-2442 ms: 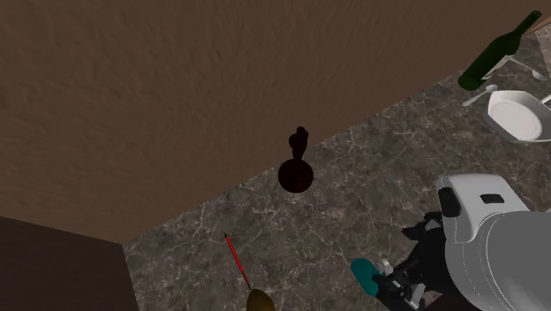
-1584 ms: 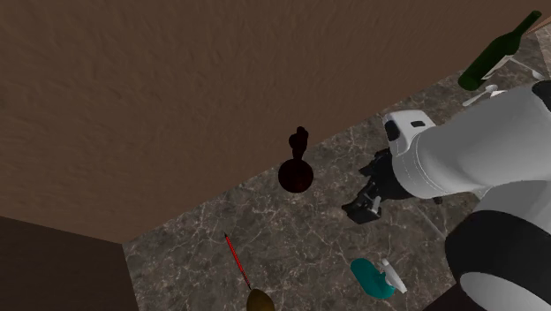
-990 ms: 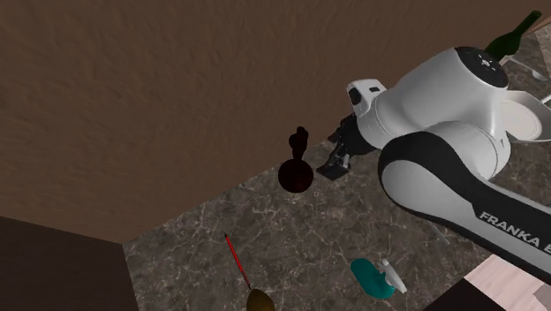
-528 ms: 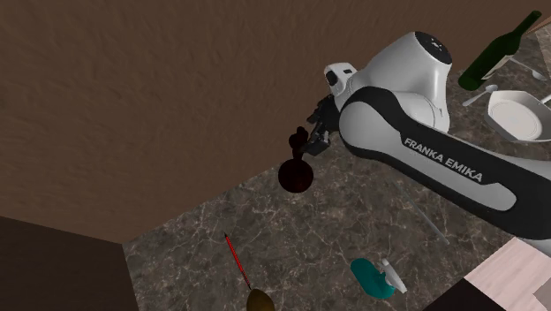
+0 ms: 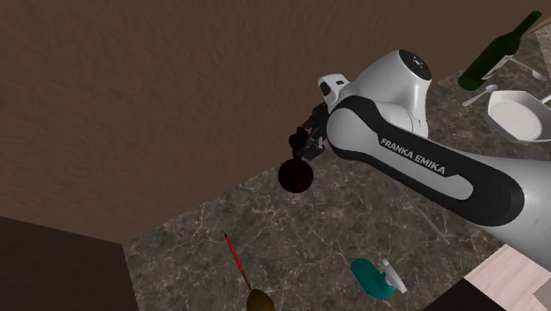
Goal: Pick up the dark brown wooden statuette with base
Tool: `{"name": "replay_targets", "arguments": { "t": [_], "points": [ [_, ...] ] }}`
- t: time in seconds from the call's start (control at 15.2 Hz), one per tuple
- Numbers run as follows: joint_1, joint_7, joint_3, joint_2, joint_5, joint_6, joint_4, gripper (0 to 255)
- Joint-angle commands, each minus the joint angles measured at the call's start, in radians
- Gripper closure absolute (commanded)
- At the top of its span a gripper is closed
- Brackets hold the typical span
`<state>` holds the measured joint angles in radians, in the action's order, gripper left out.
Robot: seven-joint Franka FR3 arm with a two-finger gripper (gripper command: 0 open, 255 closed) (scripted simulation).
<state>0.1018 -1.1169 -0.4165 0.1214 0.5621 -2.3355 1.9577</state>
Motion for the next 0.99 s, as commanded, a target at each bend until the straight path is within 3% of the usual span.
{"name": "replay_targets", "arguments": {
  "t": [0.0,0.07,0.66,0.92],
  "points": [
    [0.000,-0.005,0.001,0.002,0.004,-0.007,0.005,0],
    [0.001,-0.004,0.001,0.001,0.004,-0.007,0.006,255],
    [0.000,-0.005,0.001,0.002,0.005,-0.007,0.005,255],
    [0.002,0.029,-0.004,-0.018,-0.027,0.033,-0.023,255]
  ]
}}
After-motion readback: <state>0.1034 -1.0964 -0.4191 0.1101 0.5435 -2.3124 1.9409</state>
